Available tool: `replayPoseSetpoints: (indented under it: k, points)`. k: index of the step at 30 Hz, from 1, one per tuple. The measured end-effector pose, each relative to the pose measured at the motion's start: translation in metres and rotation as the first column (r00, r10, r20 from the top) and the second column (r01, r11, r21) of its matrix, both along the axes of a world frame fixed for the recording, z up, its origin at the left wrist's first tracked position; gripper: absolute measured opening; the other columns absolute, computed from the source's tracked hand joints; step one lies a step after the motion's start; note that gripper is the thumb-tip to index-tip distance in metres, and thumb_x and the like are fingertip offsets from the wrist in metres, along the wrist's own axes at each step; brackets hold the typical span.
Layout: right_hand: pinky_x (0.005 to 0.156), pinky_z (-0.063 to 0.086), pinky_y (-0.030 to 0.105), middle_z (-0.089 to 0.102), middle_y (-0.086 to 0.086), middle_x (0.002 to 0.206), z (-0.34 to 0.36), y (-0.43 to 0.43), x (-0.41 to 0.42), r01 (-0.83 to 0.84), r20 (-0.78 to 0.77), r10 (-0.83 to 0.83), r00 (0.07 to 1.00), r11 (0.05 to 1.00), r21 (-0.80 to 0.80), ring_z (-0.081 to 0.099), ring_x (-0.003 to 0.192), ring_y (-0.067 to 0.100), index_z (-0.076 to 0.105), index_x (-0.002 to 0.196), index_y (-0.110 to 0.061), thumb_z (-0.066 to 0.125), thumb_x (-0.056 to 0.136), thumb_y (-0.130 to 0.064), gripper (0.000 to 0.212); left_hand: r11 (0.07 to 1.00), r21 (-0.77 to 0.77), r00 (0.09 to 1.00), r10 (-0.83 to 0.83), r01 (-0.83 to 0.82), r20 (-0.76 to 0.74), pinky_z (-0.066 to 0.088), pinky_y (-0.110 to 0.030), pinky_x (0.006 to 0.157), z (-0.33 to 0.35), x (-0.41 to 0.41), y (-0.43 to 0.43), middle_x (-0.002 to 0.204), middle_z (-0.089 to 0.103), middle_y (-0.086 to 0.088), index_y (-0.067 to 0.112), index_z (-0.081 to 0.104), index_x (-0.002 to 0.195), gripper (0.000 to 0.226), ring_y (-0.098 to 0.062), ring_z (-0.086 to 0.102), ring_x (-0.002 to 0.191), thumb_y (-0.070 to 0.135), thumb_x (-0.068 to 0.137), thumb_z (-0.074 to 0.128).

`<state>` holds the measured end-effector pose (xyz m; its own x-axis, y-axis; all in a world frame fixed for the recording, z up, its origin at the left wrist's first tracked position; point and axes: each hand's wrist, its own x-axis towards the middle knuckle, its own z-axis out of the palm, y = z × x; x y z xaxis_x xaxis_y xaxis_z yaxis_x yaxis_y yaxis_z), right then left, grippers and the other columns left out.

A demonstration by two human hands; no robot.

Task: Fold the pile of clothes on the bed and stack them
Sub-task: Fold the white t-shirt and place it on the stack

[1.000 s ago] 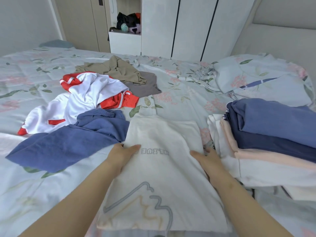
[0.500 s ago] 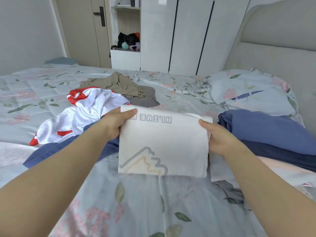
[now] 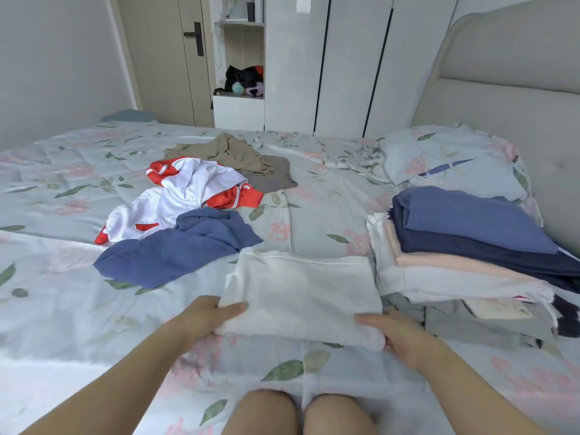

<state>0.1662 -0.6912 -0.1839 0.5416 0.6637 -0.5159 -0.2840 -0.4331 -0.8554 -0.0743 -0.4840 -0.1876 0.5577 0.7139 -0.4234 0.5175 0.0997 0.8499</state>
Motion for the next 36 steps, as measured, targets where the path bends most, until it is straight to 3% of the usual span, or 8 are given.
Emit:
replayPoseSetpoints:
  k: [4, 9, 15, 18, 20, 23, 27, 36]
  points:
    - [0.076, 0.051, 0.029, 0.072, 0.003, 0.097, -0.002, 0.003, 0.000, 0.065, 0.046, -0.063, 0.997, 0.997, -0.041, 0.065, 0.091, 0.020, 0.069, 0.102, -0.016, 0.074, 0.079, -0.035, 0.030, 0.994, 0.000, 0.992, 0.112, -0.112, -0.049, 0.044, -0.023, 0.058, 0.007, 0.015, -0.004, 0.087, 0.058, 0.002, 0.009, 0.053, 0.105, 0.039, -0.015, 0.056, 0.076, 0.044, 0.088, 0.062]
    - [0.056, 0.051, 0.026, 0.067, 0.005, 0.092, 0.004, 0.028, 0.002, 0.177, 0.049, -0.181, 0.982, 0.982, 0.069, 0.063, 0.079, 0.018, 0.062, 0.102, -0.011, 0.071, 0.085, -0.026, 0.024, 0.953, 0.112, 0.957, 0.287, -0.281, -0.044, 0.041, -0.031, 0.074, 0.001, 0.046, 0.016, 0.109, 0.057, -0.010, 0.001, 0.051, 0.123, 0.060, -0.025, 0.052, 0.089, 0.048, 0.086, 0.062]
    - [0.069, 0.041, 0.031, 0.058, 0.010, 0.086, 0.005, 0.055, 0.016, 0.299, 0.436, -0.327, 0.839, 0.945, 0.135, 0.053, 0.080, 0.024, 0.060, 0.091, -0.003, 0.055, 0.092, -0.017, 0.015, 0.845, 0.175, 0.859, 0.472, -0.505, 0.200, 0.037, -0.032, 0.068, -0.012, 0.056, 0.024, 0.087, 0.055, -0.010, 0.006, 0.051, 0.093, 0.023, -0.023, 0.047, 0.075, 0.029, 0.092, 0.057]
    - [0.068, 0.037, 0.031, 0.052, 0.009, 0.091, -0.018, 0.055, 0.018, 0.295, 0.524, -0.224, 0.822, 0.954, -0.054, 0.050, 0.088, 0.025, 0.050, 0.090, -0.007, 0.056, 0.089, -0.014, 0.010, 0.859, 0.263, 0.886, 0.463, -0.439, -0.035, 0.042, -0.035, 0.076, -0.027, 0.052, 0.022, 0.109, 0.057, -0.020, 0.004, 0.049, 0.103, 0.031, -0.030, 0.051, 0.087, 0.027, 0.087, 0.062]
    - [0.083, 0.039, 0.033, 0.047, 0.014, 0.115, -0.027, 0.055, 0.016, 0.355, 0.547, -0.246, 0.800, 0.929, -0.103, 0.048, 0.105, 0.030, 0.045, 0.117, -0.005, 0.059, 0.088, -0.017, 0.034, 0.868, 0.281, 0.878, 0.458, -0.409, -0.136, 0.042, -0.041, 0.095, -0.028, 0.056, 0.025, 0.130, 0.048, -0.017, 0.006, 0.040, 0.128, 0.059, -0.035, 0.047, 0.114, 0.036, 0.083, 0.064]
    - [0.095, 0.038, 0.039, 0.041, 0.021, 0.133, -0.023, 0.059, 0.016, 0.411, 0.551, -0.278, 0.787, 0.902, -0.131, 0.045, 0.118, 0.037, 0.035, 0.131, -0.002, 0.054, 0.092, -0.027, 0.050, 0.886, 0.197, 0.881, 0.451, -0.421, -0.143, 0.038, -0.043, 0.103, -0.020, 0.063, 0.032, 0.140, 0.040, -0.013, 0.009, 0.025, 0.143, 0.082, -0.035, 0.041, 0.125, 0.055, 0.083, 0.056]
    - [0.096, 0.035, 0.034, 0.045, 0.016, 0.137, -0.020, 0.064, 0.015, 0.265, 0.435, -0.159, 0.886, 0.944, -0.196, 0.045, 0.123, 0.032, 0.035, 0.137, 0.000, 0.046, 0.095, -0.040, 0.059, 0.916, 0.048, 0.908, 0.402, -0.399, -0.119, 0.035, -0.035, 0.092, -0.011, 0.078, 0.034, 0.139, 0.044, -0.013, 0.004, 0.033, 0.142, 0.074, -0.034, 0.044, 0.124, 0.054, 0.090, 0.050]
    - [0.080, 0.045, 0.030, 0.059, 0.006, 0.095, 0.011, 0.055, 0.025, 0.228, 0.219, -0.216, 0.951, 0.973, -0.030, 0.056, 0.083, 0.021, 0.056, 0.117, -0.006, 0.058, 0.091, -0.039, 0.042, 0.845, -0.295, 0.852, 0.502, -0.447, 0.149, 0.035, -0.033, 0.086, 0.030, 0.084, 0.026, 0.122, 0.055, -0.007, 0.008, 0.048, 0.131, 0.047, -0.026, 0.050, 0.101, 0.038, 0.096, 0.052]
